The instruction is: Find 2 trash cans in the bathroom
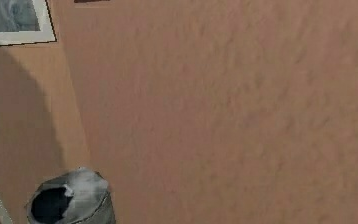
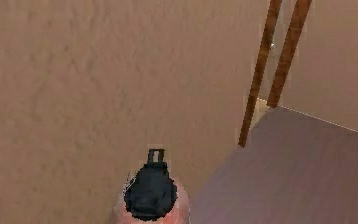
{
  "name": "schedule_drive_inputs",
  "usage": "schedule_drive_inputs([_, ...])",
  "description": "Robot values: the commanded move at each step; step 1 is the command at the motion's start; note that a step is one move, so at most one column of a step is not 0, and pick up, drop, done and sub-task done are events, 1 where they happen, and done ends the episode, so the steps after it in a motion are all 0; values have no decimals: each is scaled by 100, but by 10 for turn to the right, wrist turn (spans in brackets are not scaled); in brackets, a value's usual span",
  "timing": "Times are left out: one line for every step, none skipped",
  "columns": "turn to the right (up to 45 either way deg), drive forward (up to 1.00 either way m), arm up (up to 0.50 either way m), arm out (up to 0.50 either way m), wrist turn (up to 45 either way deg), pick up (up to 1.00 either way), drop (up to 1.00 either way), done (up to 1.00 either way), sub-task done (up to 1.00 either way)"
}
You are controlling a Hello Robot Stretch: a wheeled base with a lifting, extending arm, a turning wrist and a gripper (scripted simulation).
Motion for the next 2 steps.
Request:
schedule_drive_inputs([-330,0,0,0,0,0,0,0,0])
schedule_drive_inputs([0,0,0,0,0,0,0,100,0])
